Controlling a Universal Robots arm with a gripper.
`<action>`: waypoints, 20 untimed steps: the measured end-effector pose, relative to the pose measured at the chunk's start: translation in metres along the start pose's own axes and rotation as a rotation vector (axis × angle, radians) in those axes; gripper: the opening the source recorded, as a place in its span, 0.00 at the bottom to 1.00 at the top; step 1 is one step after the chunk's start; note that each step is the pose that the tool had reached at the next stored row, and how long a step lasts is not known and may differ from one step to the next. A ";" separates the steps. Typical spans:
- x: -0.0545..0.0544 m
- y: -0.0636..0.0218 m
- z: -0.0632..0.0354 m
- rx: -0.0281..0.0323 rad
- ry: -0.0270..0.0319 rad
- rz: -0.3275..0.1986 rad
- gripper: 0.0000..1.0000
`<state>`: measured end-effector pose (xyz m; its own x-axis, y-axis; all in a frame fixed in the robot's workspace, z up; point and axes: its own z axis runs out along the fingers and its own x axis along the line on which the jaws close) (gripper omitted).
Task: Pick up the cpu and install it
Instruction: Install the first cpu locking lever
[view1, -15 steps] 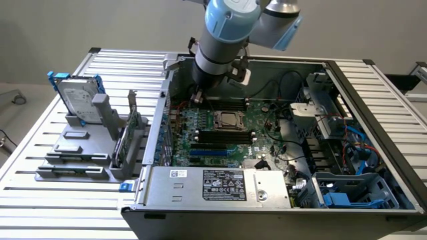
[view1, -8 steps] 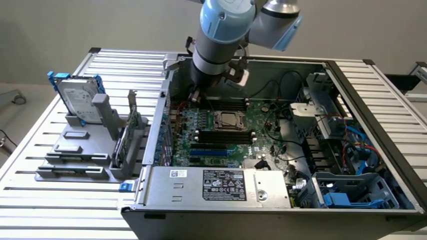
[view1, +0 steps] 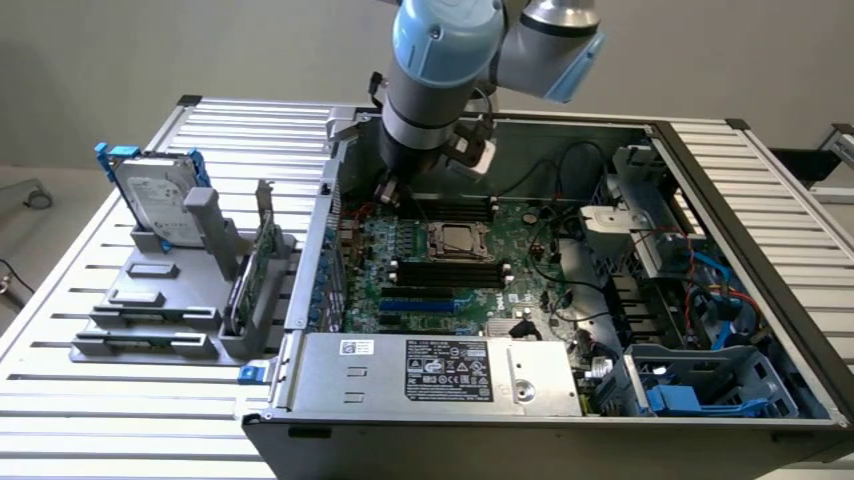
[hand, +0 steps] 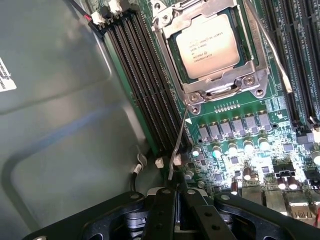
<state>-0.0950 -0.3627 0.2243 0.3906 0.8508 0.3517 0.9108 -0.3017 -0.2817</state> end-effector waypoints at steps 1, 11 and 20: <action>0.000 -0.0001 0.0000 -0.0023 0.0017 0.006 0.11; -0.003 -0.0068 0.0009 -0.0178 0.0055 0.039 0.11; -0.003 -0.0068 0.0009 -0.0634 0.0088 0.121 0.11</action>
<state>-0.1025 -0.3627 0.2243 0.4990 0.8028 0.3264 0.8635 -0.4288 -0.2656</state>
